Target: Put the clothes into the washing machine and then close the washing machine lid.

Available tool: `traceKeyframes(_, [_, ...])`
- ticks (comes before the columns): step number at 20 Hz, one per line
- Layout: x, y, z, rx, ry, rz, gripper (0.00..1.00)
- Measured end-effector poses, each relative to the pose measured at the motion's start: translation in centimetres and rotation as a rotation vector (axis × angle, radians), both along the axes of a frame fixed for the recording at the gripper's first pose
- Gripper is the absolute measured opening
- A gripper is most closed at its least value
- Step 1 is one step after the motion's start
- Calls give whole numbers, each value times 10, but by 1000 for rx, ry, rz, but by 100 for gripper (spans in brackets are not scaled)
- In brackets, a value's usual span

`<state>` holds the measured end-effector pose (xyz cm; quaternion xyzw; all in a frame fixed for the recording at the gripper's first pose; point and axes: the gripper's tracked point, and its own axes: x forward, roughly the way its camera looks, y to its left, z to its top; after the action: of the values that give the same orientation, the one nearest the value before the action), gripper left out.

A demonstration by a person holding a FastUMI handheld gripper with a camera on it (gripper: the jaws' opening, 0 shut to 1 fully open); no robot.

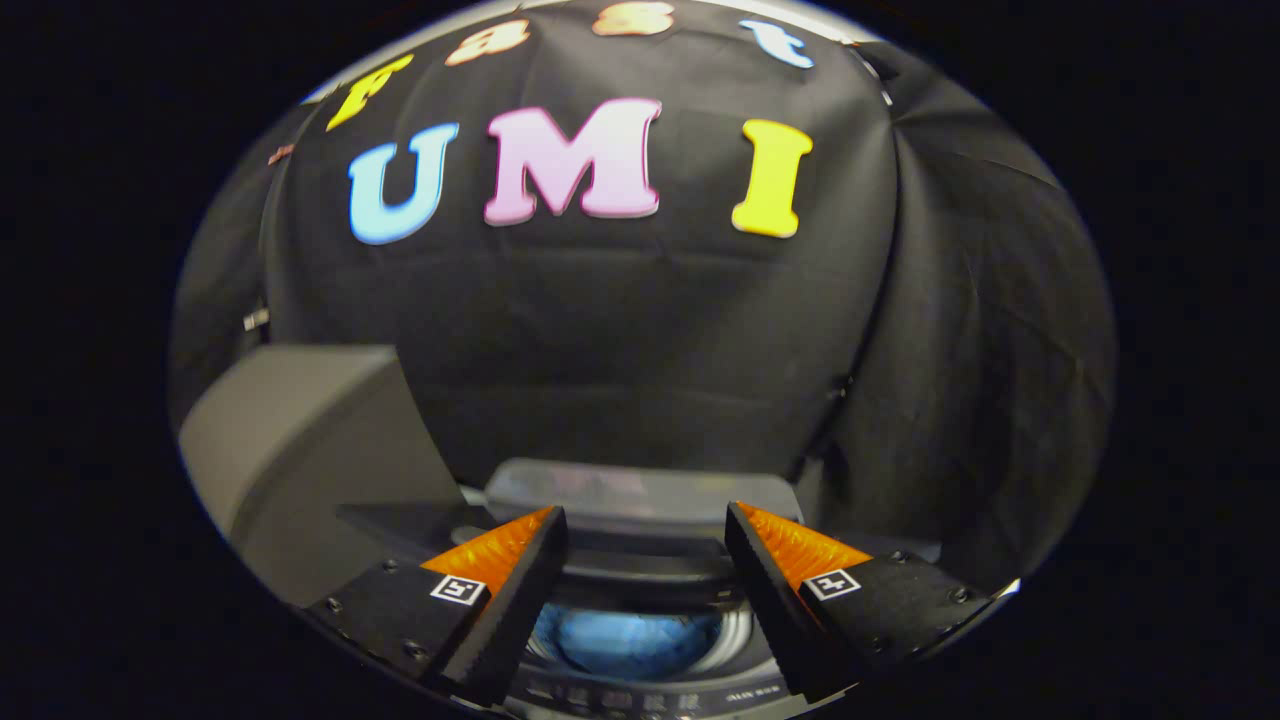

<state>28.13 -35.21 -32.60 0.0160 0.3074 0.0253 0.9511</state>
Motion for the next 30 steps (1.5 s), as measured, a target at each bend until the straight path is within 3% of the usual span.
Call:
traceKeyframes(3, [-7, -12, -15, 30, 34, -15, 98])
traceKeyframes(10, [-2, -3, 13, 54, -43, -27, 99])
traceKeyframes(16, [-19, 14, 107, 48, -218, -116, 99])
traceKeyframes(22, [-33, 94, 221, 25, -429, -155, 100])
traceKeyframes(30, [-43, 264, 324, 153, -536, -90, 99])
